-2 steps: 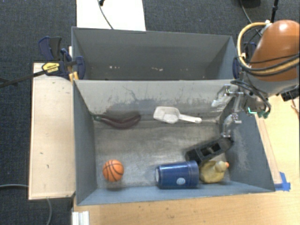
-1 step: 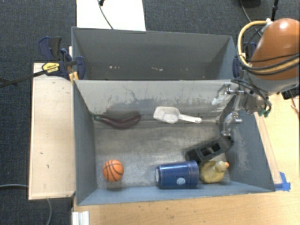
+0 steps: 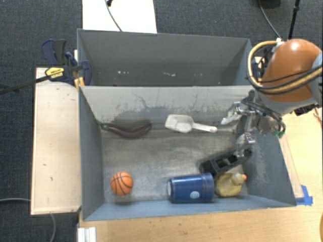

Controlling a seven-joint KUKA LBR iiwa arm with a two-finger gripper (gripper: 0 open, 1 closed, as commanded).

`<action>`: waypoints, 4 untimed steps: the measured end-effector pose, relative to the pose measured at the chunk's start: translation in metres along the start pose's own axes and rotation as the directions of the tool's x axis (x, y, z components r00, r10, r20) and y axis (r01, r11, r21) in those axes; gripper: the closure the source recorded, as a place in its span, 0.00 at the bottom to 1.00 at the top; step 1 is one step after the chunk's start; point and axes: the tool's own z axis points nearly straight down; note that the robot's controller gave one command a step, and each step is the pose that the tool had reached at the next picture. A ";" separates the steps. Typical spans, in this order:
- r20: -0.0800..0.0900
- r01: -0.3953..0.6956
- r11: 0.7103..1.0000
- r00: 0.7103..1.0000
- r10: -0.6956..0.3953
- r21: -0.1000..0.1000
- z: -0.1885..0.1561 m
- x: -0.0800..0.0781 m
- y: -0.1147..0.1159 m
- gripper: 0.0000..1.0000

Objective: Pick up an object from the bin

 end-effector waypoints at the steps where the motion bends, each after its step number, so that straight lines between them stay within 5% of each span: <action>1: -0.004 0.358 0.934 0.934 -0.358 -0.004 0.016 0.022 0.003 0.00; 2: -0.004 0.299 0.954 0.954 -0.299 -0.004 0.072 0.022 0.005 0.00; 3: -0.003 0.518 0.856 0.856 -0.518 -0.004 0.095 0.016 0.008 0.00; 4: -0.025 0.162 0.987 0.986 -0.162 0.006 0.097 0.019 -0.008 1.00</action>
Offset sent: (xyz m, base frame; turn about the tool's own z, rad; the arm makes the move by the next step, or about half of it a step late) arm -0.0226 0.0023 -0.0709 -0.3050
